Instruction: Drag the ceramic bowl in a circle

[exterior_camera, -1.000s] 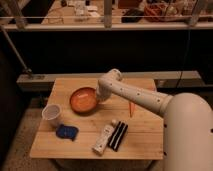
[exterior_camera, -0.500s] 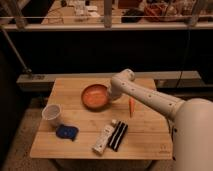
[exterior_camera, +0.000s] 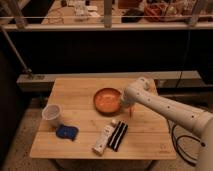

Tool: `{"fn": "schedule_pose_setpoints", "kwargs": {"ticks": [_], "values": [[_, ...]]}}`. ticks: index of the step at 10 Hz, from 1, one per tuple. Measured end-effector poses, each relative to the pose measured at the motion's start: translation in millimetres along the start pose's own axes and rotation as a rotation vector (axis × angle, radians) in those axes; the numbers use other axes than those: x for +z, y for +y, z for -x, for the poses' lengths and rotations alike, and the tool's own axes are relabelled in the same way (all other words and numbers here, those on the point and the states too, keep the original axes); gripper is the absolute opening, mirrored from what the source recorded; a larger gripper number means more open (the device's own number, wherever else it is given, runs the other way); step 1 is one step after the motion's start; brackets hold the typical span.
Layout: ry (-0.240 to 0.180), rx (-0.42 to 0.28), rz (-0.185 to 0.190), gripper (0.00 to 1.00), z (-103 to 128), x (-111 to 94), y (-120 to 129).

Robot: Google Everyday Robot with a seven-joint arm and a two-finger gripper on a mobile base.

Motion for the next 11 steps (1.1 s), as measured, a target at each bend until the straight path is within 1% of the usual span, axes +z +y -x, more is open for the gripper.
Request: {"fn": "schedule_pose_setpoints", "kwargs": {"ticks": [1, 3, 5, 7, 8, 9, 11], "values": [[-0.002, -0.016, 0.004, 0.07, 8, -1, 0], [-0.01, -0.071, 0.011, 0.07, 31, -4, -13], [-0.019, -0.161, 0.014, 0.07, 60, -2, -42], [-0.03, -0.26, 0.014, 0.07, 81, 3, -73], [-0.032, -0.297, 0.011, 0.07, 86, 6, -86], [-0.034, -0.34, -0.003, 0.07, 89, 9, -104], [-0.023, -0.379, -0.031, 0.07, 75, 13, -126]]}}
